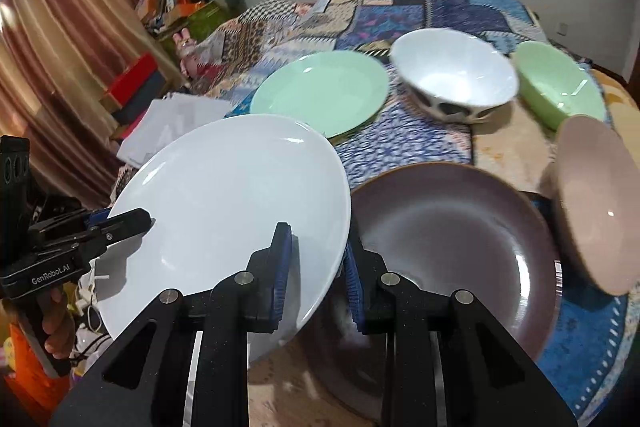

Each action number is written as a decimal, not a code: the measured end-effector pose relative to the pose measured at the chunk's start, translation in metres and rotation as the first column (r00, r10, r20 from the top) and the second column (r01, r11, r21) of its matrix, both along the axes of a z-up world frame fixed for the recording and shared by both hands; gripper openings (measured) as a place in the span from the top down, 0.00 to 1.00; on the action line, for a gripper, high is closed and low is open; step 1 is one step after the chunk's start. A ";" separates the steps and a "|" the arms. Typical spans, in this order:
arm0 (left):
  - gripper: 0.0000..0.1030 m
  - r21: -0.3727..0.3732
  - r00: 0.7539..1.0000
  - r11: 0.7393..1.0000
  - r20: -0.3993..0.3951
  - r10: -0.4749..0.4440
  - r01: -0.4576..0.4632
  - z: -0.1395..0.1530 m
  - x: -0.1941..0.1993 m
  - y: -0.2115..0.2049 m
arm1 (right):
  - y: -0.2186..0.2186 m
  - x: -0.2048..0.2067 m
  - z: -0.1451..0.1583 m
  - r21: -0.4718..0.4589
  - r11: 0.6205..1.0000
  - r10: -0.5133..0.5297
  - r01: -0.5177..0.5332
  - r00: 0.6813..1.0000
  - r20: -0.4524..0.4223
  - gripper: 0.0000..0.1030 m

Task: Organize plates and bowls
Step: 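Lower the white plate onto the dark brown plate and open both tools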

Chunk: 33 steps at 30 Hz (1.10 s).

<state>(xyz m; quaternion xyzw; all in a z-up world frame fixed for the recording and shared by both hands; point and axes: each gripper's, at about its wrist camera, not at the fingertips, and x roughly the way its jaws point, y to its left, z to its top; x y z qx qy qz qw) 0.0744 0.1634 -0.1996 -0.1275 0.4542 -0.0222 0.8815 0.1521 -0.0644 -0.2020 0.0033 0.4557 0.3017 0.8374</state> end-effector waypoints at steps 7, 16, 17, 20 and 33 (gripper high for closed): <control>0.67 0.010 0.998 0.998 0.022 -0.061 0.061 0.012 0.012 -0.032 | -0.031 -0.003 0.009 0.011 0.998 -0.054 0.054 0.998 0.024 0.77; 0.67 0.009 0.992 0.992 0.010 -0.127 0.127 0.013 0.030 -0.073 | -0.070 -0.004 0.007 0.024 0.992 -0.122 0.122 0.992 0.017 0.77; 0.67 0.009 0.991 0.991 0.006 -0.134 0.134 0.012 0.031 -0.077 | -0.074 -0.004 0.006 0.024 0.991 -0.129 0.129 0.992 0.014 0.77; 0.67 0.009 0.989 0.989 -0.004 -0.150 0.150 0.008 0.034 -0.087 | -0.083 -0.003 0.002 0.024 0.989 -0.143 0.143 0.990 0.002 0.77; 0.67 0.004 0.980 0.983 -0.083 -0.182 0.183 -0.020 0.055 -0.120 | -0.110 0.001 -0.025 0.027 0.983 -0.177 0.179 0.982 -0.065 0.77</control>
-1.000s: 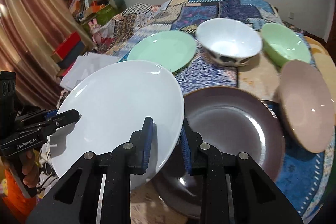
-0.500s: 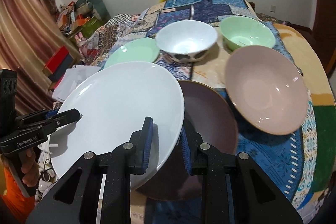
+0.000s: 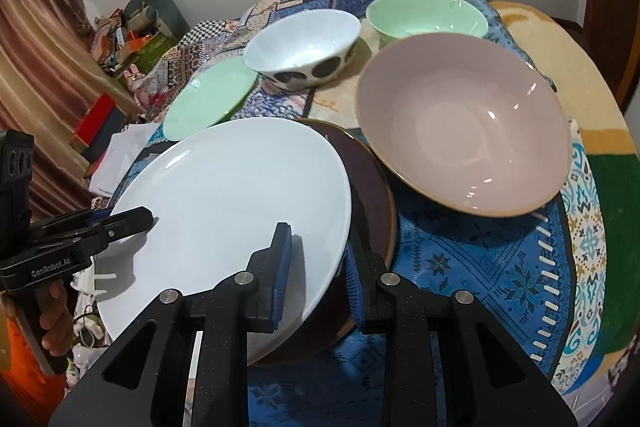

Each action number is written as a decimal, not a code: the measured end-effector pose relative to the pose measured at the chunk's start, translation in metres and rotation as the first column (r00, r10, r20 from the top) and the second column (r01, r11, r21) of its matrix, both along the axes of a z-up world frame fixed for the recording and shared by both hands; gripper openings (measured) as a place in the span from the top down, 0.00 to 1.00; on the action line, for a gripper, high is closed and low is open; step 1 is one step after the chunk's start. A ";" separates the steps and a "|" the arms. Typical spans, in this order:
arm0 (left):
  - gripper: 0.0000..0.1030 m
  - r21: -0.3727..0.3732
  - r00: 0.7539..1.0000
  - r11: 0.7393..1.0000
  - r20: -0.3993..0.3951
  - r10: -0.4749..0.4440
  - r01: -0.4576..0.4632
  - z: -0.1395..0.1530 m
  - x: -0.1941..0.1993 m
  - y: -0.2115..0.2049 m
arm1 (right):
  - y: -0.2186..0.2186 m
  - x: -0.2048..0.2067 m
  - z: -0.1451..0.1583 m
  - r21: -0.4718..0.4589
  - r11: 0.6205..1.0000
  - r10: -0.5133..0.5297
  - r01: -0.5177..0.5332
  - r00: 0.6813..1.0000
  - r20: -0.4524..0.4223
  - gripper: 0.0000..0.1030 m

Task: Organize plates and bowls
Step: 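Lower the white plate onto the dark brown plate and open both tools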

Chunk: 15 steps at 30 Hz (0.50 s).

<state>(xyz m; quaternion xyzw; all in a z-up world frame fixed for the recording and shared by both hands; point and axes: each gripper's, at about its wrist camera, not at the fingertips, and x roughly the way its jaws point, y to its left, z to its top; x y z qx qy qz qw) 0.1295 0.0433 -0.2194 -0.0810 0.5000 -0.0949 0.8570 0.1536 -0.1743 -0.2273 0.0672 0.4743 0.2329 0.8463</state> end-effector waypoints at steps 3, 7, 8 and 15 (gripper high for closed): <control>0.67 0.002 1.000 1.000 -0.020 0.003 -0.003 -0.007 0.004 -0.003 | -0.002 0.001 -0.006 -0.002 1.000 0.001 -0.001 1.000 -0.015 0.77; 0.67 0.002 0.999 1.000 -0.037 0.004 -0.004 -0.014 0.009 -0.005 | -0.005 0.004 -0.010 0.003 1.000 0.000 0.000 1.000 -0.027 0.77; 0.67 0.004 0.999 1.000 -0.040 0.003 -0.003 -0.015 0.010 -0.006 | -0.005 0.004 -0.011 0.005 1.000 -0.001 0.001 1.000 -0.028 0.77; 0.67 0.002 0.999 1.000 -0.048 0.007 -0.007 -0.020 0.018 -0.004 | -0.006 0.007 -0.012 0.006 1.000 -0.002 0.002 1.000 -0.026 0.77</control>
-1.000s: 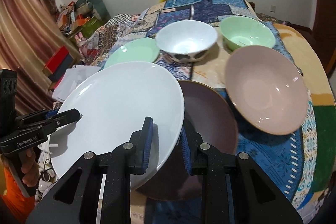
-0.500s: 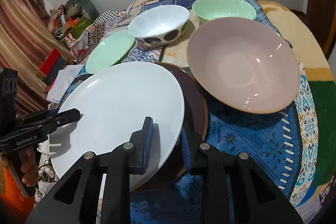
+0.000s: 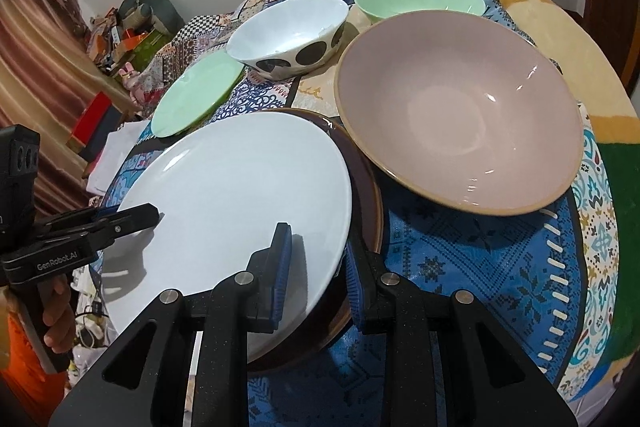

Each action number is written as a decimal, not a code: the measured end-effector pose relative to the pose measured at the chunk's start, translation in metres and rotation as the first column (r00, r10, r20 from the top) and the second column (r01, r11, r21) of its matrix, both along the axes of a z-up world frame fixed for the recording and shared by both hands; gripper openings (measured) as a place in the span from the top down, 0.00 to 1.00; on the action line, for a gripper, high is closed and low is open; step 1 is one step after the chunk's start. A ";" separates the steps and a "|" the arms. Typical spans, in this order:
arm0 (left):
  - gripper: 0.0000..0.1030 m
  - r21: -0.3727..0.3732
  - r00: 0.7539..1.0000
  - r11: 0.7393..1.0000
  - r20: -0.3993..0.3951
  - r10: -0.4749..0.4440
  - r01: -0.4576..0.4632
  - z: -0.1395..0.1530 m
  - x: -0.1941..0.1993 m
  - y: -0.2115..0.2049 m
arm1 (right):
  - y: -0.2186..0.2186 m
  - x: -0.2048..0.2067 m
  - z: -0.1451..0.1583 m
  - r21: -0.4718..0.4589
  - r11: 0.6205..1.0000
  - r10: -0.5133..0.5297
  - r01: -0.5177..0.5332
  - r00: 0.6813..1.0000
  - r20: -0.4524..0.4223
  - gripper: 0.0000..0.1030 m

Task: Organize plates and bowls
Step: 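Lower the white plate onto the dark brown plate and open both tools, then move both tools to the mint green plate and close them on its rim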

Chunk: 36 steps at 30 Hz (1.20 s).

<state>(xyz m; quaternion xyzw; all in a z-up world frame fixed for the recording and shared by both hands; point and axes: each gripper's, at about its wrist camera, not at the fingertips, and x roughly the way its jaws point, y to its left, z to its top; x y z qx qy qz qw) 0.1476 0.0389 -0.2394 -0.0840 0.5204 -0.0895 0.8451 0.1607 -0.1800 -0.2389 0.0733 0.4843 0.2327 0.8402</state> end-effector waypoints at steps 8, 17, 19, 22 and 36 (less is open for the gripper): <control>0.67 -0.044 0.999 0.999 -0.043 0.002 -0.004 -0.013 0.006 0.004 | 0.000 -0.001 0.002 -0.018 1.000 -0.007 0.007 1.000 -0.004 0.77; 0.66 -0.026 0.999 1.000 -0.047 -0.013 0.012 -0.016 0.006 -0.002 | -0.003 -0.002 0.006 -0.045 0.999 -0.015 0.015 1.000 0.008 0.78; 0.66 -0.012 0.999 1.000 -0.046 -0.020 0.019 -0.016 0.006 -0.004 | -0.003 -0.002 0.008 -0.055 0.998 -0.015 0.016 1.000 0.012 0.78; 0.66 -0.007 0.999 1.000 -0.046 -0.024 0.024 -0.016 0.006 -0.005 | -0.004 -0.001 0.009 -0.053 0.998 -0.016 0.016 1.000 0.007 0.78; 0.54 0.019 0.999 1.000 0.049 0.017 -0.018 0.017 -0.010 0.010 | -0.003 -0.007 0.015 -0.128 0.991 -0.035 0.039 0.999 0.032 0.75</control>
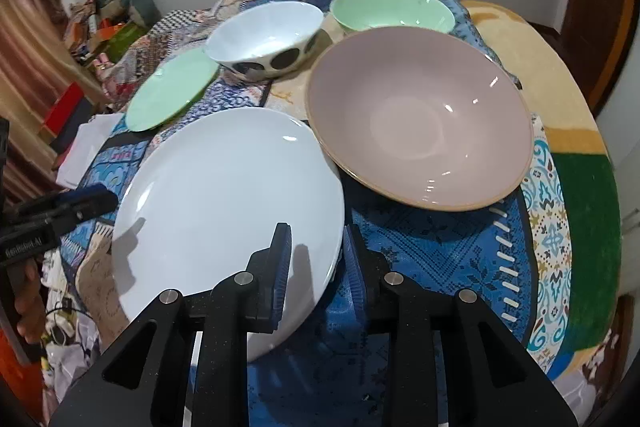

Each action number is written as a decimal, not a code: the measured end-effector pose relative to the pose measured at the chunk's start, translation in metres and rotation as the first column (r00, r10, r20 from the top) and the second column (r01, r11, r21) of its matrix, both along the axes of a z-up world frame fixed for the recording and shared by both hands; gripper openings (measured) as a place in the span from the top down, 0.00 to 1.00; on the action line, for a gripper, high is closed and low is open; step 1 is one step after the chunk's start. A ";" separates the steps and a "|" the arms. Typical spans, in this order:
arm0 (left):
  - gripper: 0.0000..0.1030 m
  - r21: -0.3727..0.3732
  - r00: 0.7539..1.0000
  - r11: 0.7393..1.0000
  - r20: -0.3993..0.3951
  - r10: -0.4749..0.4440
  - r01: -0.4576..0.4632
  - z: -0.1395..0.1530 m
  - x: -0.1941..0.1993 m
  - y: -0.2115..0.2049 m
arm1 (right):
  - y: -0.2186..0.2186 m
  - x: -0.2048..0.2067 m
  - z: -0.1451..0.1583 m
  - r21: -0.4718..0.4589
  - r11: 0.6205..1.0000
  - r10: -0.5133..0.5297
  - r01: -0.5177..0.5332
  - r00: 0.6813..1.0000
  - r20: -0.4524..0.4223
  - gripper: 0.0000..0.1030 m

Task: Organize plates and bowls
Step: 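Move both tools to the mint green plate and close them on its rim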

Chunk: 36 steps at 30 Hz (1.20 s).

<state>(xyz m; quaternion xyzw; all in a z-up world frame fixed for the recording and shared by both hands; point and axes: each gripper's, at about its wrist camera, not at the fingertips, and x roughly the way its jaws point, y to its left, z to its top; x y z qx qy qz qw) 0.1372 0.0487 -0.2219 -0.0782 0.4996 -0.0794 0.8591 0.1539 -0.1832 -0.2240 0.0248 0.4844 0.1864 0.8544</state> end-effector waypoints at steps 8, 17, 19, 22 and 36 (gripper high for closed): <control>0.40 0.040 0.991 0.998 0.127 0.033 -0.039 0.035 -0.015 0.022 | 0.016 -0.001 0.021 0.001 0.999 0.039 -0.039 0.998 0.054 0.72; 0.16 0.094 0.969 0.989 0.228 0.094 -0.118 0.060 0.000 0.063 | 0.061 0.019 0.043 0.012 0.996 0.085 -0.087 0.988 0.128 0.50; 0.15 0.104 0.968 0.986 0.232 0.101 -0.128 0.060 0.008 0.074 | 0.071 0.025 0.044 0.008 0.995 0.096 -0.098 0.985 0.140 0.47; 0.15 0.113 0.968 0.983 0.225 0.114 -0.143 0.057 0.023 0.089 | 0.086 0.034 0.043 -0.002 0.994 0.109 -0.110 0.984 0.140 0.46; 0.26 0.086 0.979 0.980 0.107 0.173 -0.182 -0.011 0.100 0.154 | 0.148 0.093 0.008 -0.017 0.985 0.173 -0.173 0.984 0.048 0.47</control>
